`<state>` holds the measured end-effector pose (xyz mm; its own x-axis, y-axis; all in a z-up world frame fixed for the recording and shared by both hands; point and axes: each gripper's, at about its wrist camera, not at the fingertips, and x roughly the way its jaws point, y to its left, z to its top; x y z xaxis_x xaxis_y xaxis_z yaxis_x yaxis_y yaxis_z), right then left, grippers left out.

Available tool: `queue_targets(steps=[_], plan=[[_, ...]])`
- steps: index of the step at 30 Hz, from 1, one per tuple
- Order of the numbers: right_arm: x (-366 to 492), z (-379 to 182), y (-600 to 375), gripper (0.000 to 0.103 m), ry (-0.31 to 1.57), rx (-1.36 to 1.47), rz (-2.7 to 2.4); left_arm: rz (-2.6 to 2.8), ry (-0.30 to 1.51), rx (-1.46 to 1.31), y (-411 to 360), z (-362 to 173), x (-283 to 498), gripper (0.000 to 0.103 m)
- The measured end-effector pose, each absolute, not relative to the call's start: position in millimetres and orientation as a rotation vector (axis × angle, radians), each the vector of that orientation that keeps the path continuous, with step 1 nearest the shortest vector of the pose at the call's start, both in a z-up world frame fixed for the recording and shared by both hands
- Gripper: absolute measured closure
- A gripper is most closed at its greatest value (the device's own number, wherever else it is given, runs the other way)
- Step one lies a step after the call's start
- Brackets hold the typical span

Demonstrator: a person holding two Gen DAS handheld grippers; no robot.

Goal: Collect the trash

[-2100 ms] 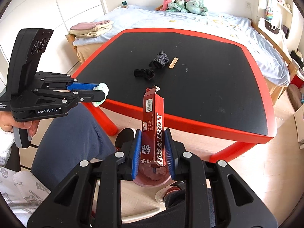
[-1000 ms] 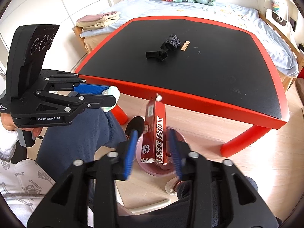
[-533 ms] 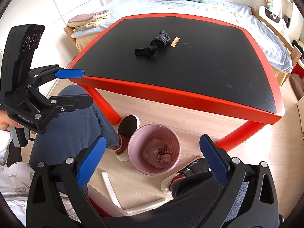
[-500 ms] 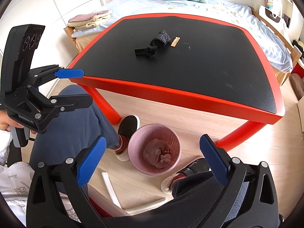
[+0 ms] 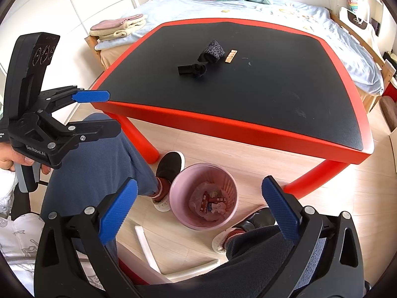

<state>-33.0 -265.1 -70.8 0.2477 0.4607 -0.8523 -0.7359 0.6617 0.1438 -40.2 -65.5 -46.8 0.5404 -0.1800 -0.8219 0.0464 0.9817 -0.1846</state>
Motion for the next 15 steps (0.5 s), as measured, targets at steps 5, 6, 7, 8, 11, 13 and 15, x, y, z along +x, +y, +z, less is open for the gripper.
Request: queue_targets(steps=[5, 6, 7, 8, 11, 13, 15], plan=[[-30, -70, -262, 0.004, 1.034, -0.312, 0.841, -0.127, 0.992, -0.155, -61, -46, -38, 0.008], [-29, -70, -262, 0.004, 1.033, -0.312, 0.843, -0.125, 0.991, -0.157, -60, -46, -38, 0.008], [-28, -70, -261, 0.004, 1.032, -0.311, 0.844, -0.124, 0.991, -0.159, -58, -45, -37, 0.008], [-27, -70, -261, 0.004, 1.032, -0.310, 0.846, -0.123, 0.990, -0.163, -57, -45, -36, 0.008], [-25, -68, -258, 0.004, 1.027, -0.312, 0.852, -0.116, 0.989, -0.174, -52, -43, -33, 0.008], [-23, -66, -256, 0.004, 1.020, -0.316, 0.857, -0.108, 0.987, -0.177, -48, -41, -30, 0.008], [-20, -63, -253, 0.004, 1.012, -0.321, 0.863, -0.102, 0.983, -0.182, -43, -39, -26, 0.008]])
